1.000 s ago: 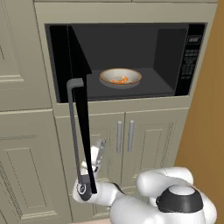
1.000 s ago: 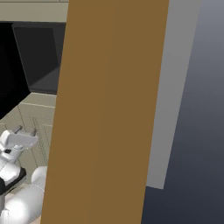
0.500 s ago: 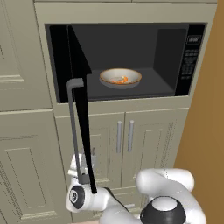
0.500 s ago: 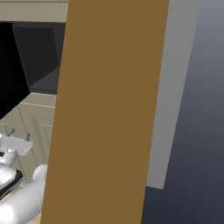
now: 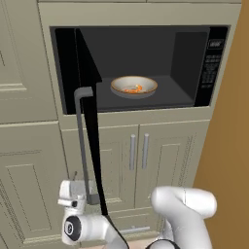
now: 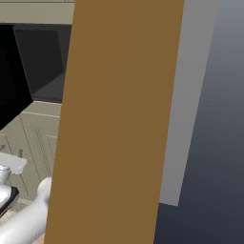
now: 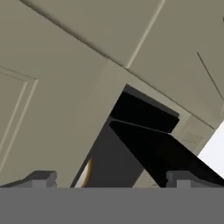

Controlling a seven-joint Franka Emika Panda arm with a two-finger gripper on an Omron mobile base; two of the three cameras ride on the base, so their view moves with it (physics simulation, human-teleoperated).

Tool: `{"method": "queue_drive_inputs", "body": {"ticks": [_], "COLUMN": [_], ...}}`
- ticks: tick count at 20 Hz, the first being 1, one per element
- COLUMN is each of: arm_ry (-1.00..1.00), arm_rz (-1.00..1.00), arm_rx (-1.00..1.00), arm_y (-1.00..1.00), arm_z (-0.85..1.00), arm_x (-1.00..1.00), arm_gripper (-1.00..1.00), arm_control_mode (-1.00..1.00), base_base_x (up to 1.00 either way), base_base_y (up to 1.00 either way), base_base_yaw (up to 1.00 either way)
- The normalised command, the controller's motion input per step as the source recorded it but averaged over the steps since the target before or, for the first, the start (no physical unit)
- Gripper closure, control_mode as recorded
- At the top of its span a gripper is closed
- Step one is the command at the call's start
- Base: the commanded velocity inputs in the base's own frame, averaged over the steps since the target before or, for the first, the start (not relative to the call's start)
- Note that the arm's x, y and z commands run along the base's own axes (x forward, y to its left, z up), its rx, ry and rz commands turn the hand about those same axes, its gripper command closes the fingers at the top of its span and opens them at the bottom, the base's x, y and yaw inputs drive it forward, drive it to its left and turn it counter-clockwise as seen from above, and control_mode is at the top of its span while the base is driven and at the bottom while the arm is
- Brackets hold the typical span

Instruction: Remove the apple from the bowl and place it on the small plate. Then place the bowl with only the shrimp in the microwave, close the door, and press the start button to microwave the shrimp.

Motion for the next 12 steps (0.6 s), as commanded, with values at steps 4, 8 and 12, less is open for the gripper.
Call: {"method": "queue_drive_inputs", "body": {"ticks": [4,8,12], "arm_ry": [0.0,0.0,0.0], "arm_rz": [-0.09,-0.1,-0.09], "arm_rx": [0.01,0.08,0.12], "arm_y": [0.51,0.25,0.04], "arm_z": [0.18,0.52,0.7], "arm_x": [-0.35,-0.44,-0.55], "arm_gripper": [-1.0,-1.0,-1.0], "arm_control_mode": [-1.0,-1.0,-1.0], "base_base_x": [0.0,0.0,0.0], "base_base_y": [0.0,0.0,0.0], "base_base_yaw": [0.0,0.0,0.0]}}
